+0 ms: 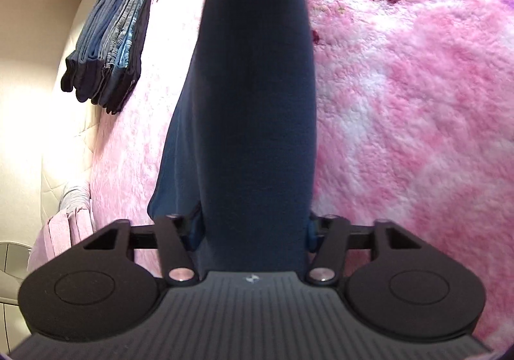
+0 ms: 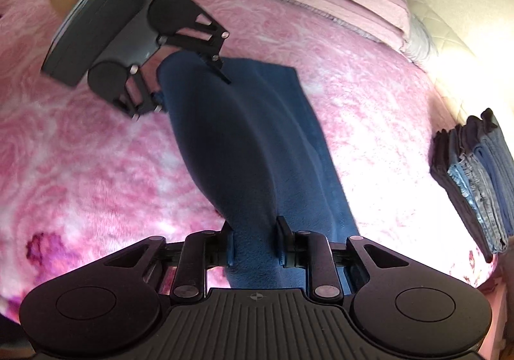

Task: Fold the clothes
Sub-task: 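Grasp the folded vest ends with both grippers and lift it, then carry the lifted vest with both grippers toward the stack of folded clothes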

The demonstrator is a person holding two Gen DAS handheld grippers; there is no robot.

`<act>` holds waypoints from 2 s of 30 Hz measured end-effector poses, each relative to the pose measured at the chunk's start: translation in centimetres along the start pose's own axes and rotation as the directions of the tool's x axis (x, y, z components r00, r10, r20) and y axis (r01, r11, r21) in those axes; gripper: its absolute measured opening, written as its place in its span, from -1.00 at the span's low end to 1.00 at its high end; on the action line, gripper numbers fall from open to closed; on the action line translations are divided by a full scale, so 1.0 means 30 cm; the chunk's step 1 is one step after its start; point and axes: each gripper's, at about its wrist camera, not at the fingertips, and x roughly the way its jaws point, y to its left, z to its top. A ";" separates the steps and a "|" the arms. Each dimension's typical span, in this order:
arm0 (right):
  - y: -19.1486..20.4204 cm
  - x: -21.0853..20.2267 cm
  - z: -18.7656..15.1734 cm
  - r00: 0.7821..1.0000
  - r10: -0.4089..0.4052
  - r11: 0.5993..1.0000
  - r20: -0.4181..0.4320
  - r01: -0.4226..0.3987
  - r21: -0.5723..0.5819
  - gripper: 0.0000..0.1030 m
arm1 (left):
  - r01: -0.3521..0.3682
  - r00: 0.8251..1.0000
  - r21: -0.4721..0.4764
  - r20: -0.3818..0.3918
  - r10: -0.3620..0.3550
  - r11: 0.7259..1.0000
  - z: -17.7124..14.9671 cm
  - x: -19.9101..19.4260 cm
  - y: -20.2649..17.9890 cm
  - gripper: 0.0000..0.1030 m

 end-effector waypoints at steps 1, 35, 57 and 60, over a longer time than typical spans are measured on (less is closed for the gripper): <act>0.014 0.003 -0.012 1.000 -0.005 1.000 0.002 0.005 -0.010 -0.49 | 0.007 1.000 -0.011 -0.003 -0.007 1.000 -0.007 -0.006 0.013 -0.27; -0.005 -0.013 0.079 0.998 -0.059 0.986 -0.016 0.056 -0.157 -0.56 | 0.053 0.998 0.009 -0.029 -0.052 0.999 0.035 -0.158 0.144 -0.42; -0.061 -0.569 0.216 0.991 -0.128 0.961 0.030 0.131 -0.245 -0.56 | -0.025 0.999 -0.068 0.043 0.028 0.997 0.151 -0.673 0.464 -0.44; -0.072 -0.621 0.241 0.989 -0.143 0.955 0.047 0.150 -0.256 -0.56 | -0.046 0.997 -0.093 0.058 0.052 0.995 0.149 -0.724 0.499 -0.44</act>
